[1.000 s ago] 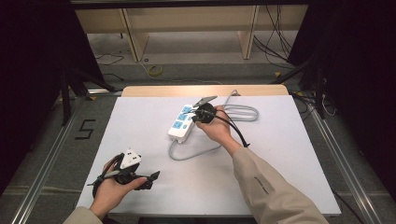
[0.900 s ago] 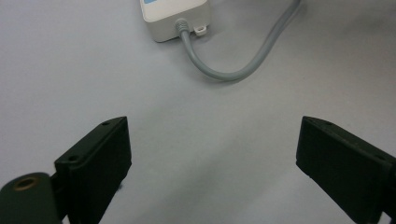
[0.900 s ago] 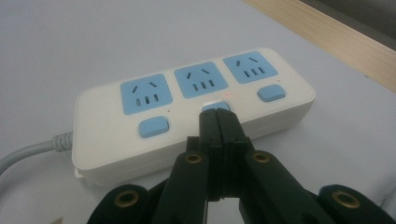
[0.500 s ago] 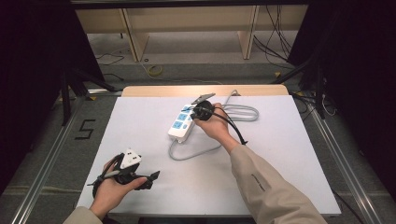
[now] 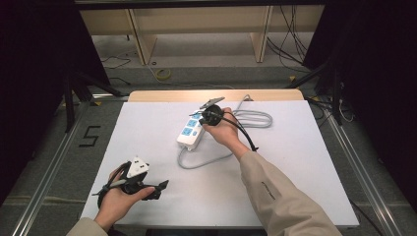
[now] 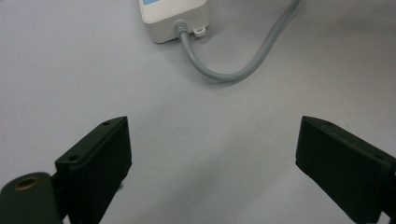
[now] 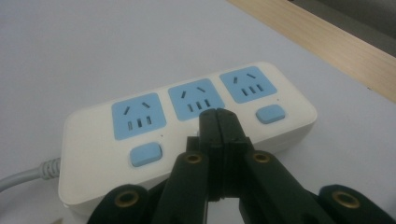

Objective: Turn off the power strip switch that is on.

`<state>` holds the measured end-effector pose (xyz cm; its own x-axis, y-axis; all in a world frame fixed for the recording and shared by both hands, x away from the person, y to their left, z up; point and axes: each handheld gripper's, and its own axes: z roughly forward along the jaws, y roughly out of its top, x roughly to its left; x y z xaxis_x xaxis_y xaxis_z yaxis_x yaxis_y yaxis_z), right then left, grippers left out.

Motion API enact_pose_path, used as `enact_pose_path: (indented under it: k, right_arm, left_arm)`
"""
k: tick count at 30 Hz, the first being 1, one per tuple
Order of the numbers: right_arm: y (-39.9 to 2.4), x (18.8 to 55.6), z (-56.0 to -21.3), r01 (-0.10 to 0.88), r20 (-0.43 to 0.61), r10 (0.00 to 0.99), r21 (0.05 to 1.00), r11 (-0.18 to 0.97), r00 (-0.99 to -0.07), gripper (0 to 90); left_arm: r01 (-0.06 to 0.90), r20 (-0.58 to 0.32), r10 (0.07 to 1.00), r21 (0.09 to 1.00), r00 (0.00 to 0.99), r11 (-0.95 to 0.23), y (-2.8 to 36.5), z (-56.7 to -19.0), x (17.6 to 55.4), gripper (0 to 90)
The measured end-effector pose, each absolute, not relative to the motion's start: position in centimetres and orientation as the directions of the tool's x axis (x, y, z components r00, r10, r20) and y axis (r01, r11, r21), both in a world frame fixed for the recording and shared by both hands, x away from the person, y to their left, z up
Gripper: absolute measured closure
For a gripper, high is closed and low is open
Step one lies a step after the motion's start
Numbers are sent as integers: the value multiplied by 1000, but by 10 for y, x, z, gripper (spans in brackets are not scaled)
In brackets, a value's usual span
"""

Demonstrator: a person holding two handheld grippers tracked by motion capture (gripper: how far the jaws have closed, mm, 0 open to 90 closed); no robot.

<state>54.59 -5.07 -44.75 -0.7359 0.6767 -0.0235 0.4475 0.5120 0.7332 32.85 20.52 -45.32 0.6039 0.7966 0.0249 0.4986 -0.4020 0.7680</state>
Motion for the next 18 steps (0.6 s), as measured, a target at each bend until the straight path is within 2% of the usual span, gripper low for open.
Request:
enact_pose_path:
  k: [18]
  right_arm:
    - [-45,552,-451,459,-19,682,726,513,-731,900]
  left_arm:
    - [499,23,795,768,607,-403,205,-454,328,101]
